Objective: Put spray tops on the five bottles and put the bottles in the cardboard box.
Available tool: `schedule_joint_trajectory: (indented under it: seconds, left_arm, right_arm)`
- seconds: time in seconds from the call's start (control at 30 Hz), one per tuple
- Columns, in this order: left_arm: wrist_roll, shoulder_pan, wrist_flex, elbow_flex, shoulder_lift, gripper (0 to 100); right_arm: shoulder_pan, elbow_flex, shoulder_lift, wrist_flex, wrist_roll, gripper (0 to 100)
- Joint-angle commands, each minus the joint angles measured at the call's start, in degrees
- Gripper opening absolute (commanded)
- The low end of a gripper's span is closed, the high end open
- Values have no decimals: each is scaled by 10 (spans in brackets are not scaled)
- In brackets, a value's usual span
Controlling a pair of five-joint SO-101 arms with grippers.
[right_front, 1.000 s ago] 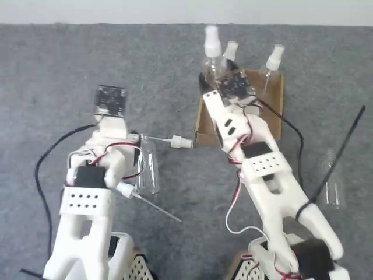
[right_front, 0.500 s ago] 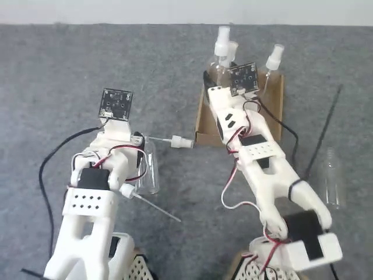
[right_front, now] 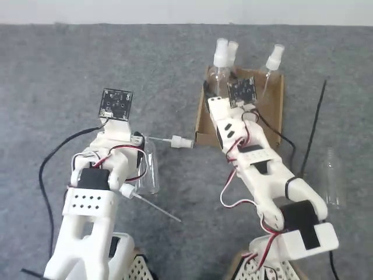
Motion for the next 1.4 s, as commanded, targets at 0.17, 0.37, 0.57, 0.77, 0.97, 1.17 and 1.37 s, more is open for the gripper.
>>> schedule_joint_trajectory:
  seconds: [0.17, 0.37, 0.57, 0.77, 0.97, 1.17, 1.37]
  left_arm:
    - [-2, -1, -12, -3, 0, 73]
    - [-2, -1, -11, -3, 0, 73]
    - [-2, -1, -11, -3, 0, 73]
    - [-2, -2, -11, -3, 0, 73]
    - [-2, -2, -11, -3, 0, 73]
    - [-3, -2, -14, -3, 0, 73]
    - [-3, -2, -22, -18, -14, 78]
  right_arm:
    - [7, 20, 15, -67, 22, 6]
    - [-3, 19, 81, -145, 52, 6]
    - [-3, 21, 109, -166, 62, 6]
    - [-4, 36, 105, -165, 62, 6]
    - [-5, 50, 102, -166, 63, 6]
    - [-2, 50, 79, -162, 78, 6]
    - [-4, 48, -53, -71, 107, 6]
